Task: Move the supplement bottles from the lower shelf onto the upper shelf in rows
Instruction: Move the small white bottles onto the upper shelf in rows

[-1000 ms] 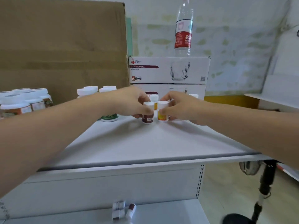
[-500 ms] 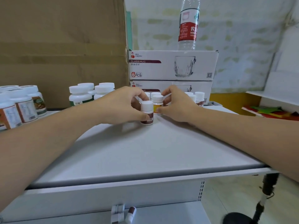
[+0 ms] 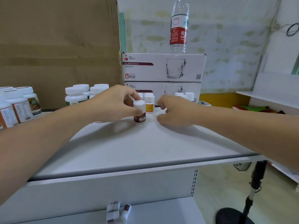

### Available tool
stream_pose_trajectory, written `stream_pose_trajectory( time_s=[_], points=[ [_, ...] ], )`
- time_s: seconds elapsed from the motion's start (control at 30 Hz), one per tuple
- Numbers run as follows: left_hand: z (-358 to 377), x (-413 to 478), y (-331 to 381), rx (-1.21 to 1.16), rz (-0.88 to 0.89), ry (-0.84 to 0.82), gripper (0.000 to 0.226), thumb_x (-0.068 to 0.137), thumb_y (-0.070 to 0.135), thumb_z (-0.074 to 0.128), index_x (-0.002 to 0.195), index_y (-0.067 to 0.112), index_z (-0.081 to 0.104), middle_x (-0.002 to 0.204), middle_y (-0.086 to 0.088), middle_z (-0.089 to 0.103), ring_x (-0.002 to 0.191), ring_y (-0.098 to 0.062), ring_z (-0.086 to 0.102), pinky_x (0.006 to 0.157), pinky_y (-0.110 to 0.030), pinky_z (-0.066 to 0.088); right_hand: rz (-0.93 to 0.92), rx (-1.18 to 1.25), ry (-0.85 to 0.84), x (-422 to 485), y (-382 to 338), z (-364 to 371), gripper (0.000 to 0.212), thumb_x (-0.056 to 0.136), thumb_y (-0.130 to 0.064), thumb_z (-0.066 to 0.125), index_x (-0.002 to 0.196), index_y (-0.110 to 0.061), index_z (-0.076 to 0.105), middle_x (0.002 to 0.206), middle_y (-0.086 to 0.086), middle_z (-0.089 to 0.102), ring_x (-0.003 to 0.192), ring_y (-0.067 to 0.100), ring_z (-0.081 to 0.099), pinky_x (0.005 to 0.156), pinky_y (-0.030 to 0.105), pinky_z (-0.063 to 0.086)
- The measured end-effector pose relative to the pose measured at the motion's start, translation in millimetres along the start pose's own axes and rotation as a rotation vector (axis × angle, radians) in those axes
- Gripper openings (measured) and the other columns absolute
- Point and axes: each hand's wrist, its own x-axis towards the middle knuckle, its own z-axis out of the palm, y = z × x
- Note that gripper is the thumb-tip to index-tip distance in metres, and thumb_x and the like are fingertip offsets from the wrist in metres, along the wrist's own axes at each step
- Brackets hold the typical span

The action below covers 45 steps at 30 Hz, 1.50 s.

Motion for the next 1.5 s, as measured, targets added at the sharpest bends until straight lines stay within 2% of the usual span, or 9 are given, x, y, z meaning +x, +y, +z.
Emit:
stream_pose_trajectory(
  time_s=[0.1,0.2,0.47,0.67,0.83,1.03,1.2,1.33,1.5],
  points=[
    [-3,1,7,-0.021,-0.005,0.000,0.027,0.075,0.031,0.079,0.097,0.025,0.066,0.083,-0.004,0.074,0.076,-0.025,0.070,0.087,-0.047,0.055,0.016,0.016,-0.034,-29,17,-17,0.047,0.091,-0.039,0.060,0.135,-0.028,0.048,0.128,-0.008,0.054,0.115,0.014,0.052,0.099,0.031,0.044],
    [-3,4,24,-0.029,0.010,-0.047,0.023,0.080,0.030,0.076,0.100,0.025,0.067,0.087,-0.001,0.076,0.073,-0.016,0.069,0.080,-0.032,0.059,0.030,0.043,0.007,-52,41,-27,0.044,0.088,-0.044,0.063,0.130,-0.034,0.052,0.122,-0.014,0.055,0.115,0.009,0.052,0.101,0.030,0.043],
    [30,34,93,0.176,0.157,-0.136,0.033,0.083,0.038,0.070,0.114,0.027,0.063,0.095,0.014,0.067,0.088,-0.005,0.062,0.082,-0.025,0.051,0.081,0.027,-0.025,-84,91,-37,0.049,0.089,-0.053,0.057,0.135,-0.037,0.050,0.145,-0.014,0.046,0.129,0.010,0.046,0.110,0.033,0.036],
    [64,79,112,0.256,0.211,-0.107,0.035,0.084,0.033,0.070,0.116,0.021,0.065,0.109,0.005,0.067,0.099,-0.014,0.062,0.089,-0.030,0.050,0.038,0.014,-0.099,-91,101,-33,0.044,0.101,-0.044,0.041,0.141,-0.027,0.048,0.148,-0.010,0.044,0.135,0.010,0.039,0.102,0.021,0.026],
    [79,105,104,0.320,0.185,-0.081,0.039,0.084,0.036,0.069,0.121,0.022,0.063,0.120,0.002,0.062,0.104,-0.015,0.053,0.081,-0.026,0.038,0.055,0.033,-0.100,-92,101,-31,0.045,0.102,-0.036,0.039,0.128,-0.002,0.054,0.133,0.018,0.053,0.124,0.030,0.047,0.104,0.041,0.036],
    [89,109,99,0.278,0.189,-0.033,0.042,0.081,0.036,0.074,0.120,0.023,0.066,0.124,0.002,0.062,0.117,-0.017,0.053,0.086,-0.023,0.036,0.031,0.030,-0.088,-91,104,-31,0.042,0.101,-0.037,0.040,0.127,-0.008,0.056,0.133,0.009,0.054,0.122,0.024,0.049,0.103,0.036,0.038],
    [97,110,91,0.217,0.176,0.010,0.037,0.081,0.029,0.074,0.117,0.024,0.069,0.119,0.005,0.067,0.102,-0.009,0.056,0.081,-0.019,0.036,0.010,0.032,-0.092,-86,109,-29,0.042,0.100,-0.042,0.040,0.135,-0.021,0.052,0.141,0.000,0.048,0.129,0.018,0.043,0.106,0.033,0.034],
    [102,111,85,0.286,0.206,0.055,0.044,0.083,0.030,0.071,0.126,0.023,0.065,0.128,0.005,0.064,0.117,-0.014,0.056,0.090,-0.023,0.039,-0.001,0.029,-0.086,-83,111,-27,0.045,0.100,-0.046,0.040,0.142,-0.031,0.044,0.148,-0.005,0.041,0.134,0.015,0.038,0.110,0.033,0.030],
    [105,113,81,0.299,0.227,0.082,0.042,0.082,0.031,0.072,0.123,0.022,0.066,0.123,0.003,0.066,0.113,-0.016,0.058,0.088,-0.025,0.041,-0.010,0.026,-0.075,-81,113,-25,0.045,0.099,-0.047,0.040,0.141,-0.031,0.044,0.149,-0.007,0.040,0.135,0.015,0.037,0.112,0.033,0.030]
  ],
)
